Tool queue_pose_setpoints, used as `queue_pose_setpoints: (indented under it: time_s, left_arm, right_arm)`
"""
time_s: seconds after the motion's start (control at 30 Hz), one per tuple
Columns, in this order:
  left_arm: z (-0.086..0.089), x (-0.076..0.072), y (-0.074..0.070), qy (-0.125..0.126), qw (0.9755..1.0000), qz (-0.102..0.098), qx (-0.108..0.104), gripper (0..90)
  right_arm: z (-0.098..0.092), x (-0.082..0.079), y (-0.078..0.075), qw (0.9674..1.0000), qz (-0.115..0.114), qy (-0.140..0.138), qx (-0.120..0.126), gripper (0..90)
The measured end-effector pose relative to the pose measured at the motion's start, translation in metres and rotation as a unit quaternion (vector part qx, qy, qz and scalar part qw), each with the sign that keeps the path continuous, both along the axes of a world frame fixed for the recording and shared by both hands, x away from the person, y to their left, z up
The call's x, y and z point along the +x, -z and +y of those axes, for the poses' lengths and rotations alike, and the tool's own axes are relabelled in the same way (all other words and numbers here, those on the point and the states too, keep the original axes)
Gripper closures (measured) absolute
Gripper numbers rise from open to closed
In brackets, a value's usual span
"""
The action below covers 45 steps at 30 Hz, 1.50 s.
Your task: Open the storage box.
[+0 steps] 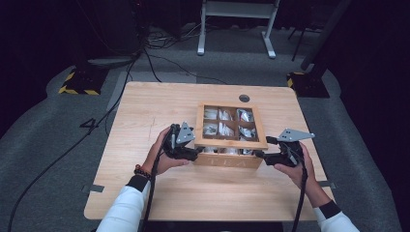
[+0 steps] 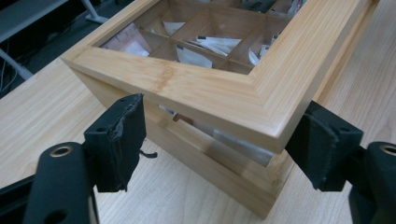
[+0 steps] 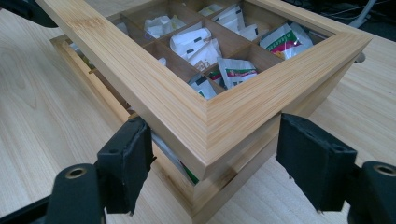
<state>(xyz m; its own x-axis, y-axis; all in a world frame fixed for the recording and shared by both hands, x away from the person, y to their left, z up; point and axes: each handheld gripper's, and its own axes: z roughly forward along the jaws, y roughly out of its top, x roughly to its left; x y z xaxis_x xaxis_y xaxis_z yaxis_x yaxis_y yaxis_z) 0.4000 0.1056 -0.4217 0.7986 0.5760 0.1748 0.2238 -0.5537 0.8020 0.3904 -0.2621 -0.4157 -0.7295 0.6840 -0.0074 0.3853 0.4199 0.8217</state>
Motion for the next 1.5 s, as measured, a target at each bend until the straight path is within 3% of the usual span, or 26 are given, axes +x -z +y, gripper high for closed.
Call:
queue_pose_setpoints:
  time_s: [0.17, 0.57, 0.87, 1.07, 1.3, 1.43, 1.5]
  left_arm:
    - [-0.006, 0.000, -0.003, 0.016, 0.9996, -0.013, 0.017, 27.0]
    - [-0.006, 0.003, -0.009, 0.024, 0.9991, -0.026, 0.022, 26.9]
    - [-0.003, 0.005, -0.018, 0.020, 0.9989, -0.043, -0.004, 30.9]
    - [-0.001, 0.009, -0.025, 0.020, 0.9988, -0.038, -0.023, 32.5]
    - [0.001, 0.016, -0.037, 0.021, 0.9982, -0.041, -0.039, 35.0]
    - [0.002, 0.019, -0.043, 0.017, 0.9977, -0.043, -0.050, 36.9]
    - [0.002, 0.020, -0.044, 0.015, 0.9975, -0.043, -0.055, 38.4]
  right_arm:
    - [0.000, 0.000, 0.000, 1.0000, 0.000, -0.001, 0.003, 26.9]
    - [-0.003, 0.001, 0.000, 0.9998, 0.001, 0.003, 0.021, 29.8]
    - [-0.015, -0.002, 0.001, 0.9998, 0.001, 0.005, 0.020, 30.8]
    - [-0.032, -0.005, 0.008, 0.9998, 0.006, 0.007, 0.020, 29.9]
    - [-0.047, -0.010, 0.022, 0.9999, 0.007, -0.003, -0.011, 29.3]
    - [-0.053, -0.015, 0.031, 0.9997, 0.015, -0.009, -0.016, 29.2]
    - [-0.055, -0.018, 0.040, 0.9992, 0.016, -0.009, -0.036, 29.1]
